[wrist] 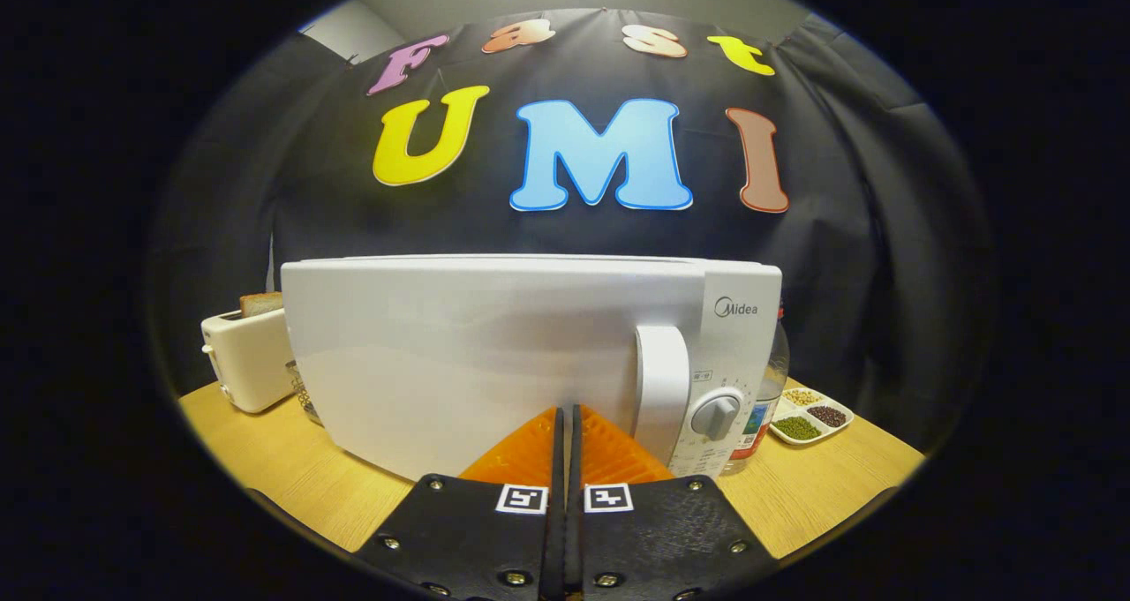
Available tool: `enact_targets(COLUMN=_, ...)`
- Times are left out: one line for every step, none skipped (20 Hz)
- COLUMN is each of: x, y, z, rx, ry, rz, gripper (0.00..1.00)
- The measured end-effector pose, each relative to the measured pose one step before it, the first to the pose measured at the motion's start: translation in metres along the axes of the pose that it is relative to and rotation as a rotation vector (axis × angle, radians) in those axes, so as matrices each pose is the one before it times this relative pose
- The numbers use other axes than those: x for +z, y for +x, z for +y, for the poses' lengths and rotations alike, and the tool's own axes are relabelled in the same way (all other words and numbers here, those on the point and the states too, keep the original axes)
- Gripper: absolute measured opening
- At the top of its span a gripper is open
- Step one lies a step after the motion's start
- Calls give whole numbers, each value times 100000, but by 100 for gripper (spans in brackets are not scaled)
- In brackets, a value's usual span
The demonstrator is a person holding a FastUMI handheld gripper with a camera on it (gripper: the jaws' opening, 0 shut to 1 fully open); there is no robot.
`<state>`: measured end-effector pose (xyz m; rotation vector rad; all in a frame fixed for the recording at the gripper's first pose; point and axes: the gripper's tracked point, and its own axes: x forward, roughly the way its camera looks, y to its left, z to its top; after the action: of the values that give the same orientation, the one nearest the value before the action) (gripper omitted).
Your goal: Open the microwave, put the food inside, and close the microwave door.
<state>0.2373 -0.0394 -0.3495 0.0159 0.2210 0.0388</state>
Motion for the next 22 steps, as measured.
enact_targets(x=-108, y=481, z=-137, rx=-565, ry=733, rz=1568, gripper=1)
enact_targets(x=483, y=774, z=-143, rx=-1701, ry=65, rz=-1633, gripper=1)
enact_targets(x=-345, y=-22, z=43, rx=-72, ry=527, rz=1420, gripper=1)
enact_targets(x=462, y=-126, z=-19, rx=-1171, ry=-1064, rz=-1319, gripper=2)
enact_targets(x=-258, y=-153, z=-127, rx=-432, ry=-3272, rz=-90, gripper=3)
enact_targets(x=-51, y=139, z=-26, rx=-532, ry=-2310, rz=-181, gripper=3)
enact_targets(x=-190, y=-180, z=-29, rx=260, ry=539, rz=1854, gripper=2)
enact_targets(x=-73, y=-352, z=151, rx=1497, ry=3655, rz=2437, gripper=1)
enact_targets(x=357, y=-777, z=415, rx=1726, ry=3720, rz=962, gripper=1)
enact_targets(x=841, y=-1178, z=8, rx=827, ry=1493, rz=-550, gripper=1)
enact_targets(x=904, y=-1114, z=300, rx=1476, ry=217, rz=-1262, gripper=1)
enact_targets(x=911, y=-1288, z=399, rx=1116, ry=-123, rz=-1390, gripper=1)
enact_targets(x=746, y=-1341, z=435, rx=1776, ry=-40, rz=-651, gripper=1)
enact_targets(x=586, y=-1383, z=367, rx=1718, ry=207, rz=110, gripper=1)
enact_targets(x=549, y=-1381, z=290, rx=1432, ry=525, rz=653, gripper=1)
enact_targets(x=719, y=-1443, z=260, rx=1238, ry=420, rz=411, gripper=1)
enact_targets(x=780, y=-1419, z=347, rx=1222, ry=508, rz=-21, gripper=1)
enact_targets(x=984, y=-1419, z=353, rx=1230, ry=588, rz=-728, gripper=1)
enact_targets(x=1019, y=-1389, z=182, rx=411, ry=185, rz=-1024, gripper=1)
enact_targets(x=1080, y=-1409, z=262, rx=881, ry=-197, rz=-1360, gripper=1)
enact_targets(x=1254, y=-1283, z=290, rx=371, ry=-361, rz=-1646, gripper=1)
enact_targets(x=1172, y=-1216, z=226, rx=266, ry=-628, rz=-1740, gripper=1)
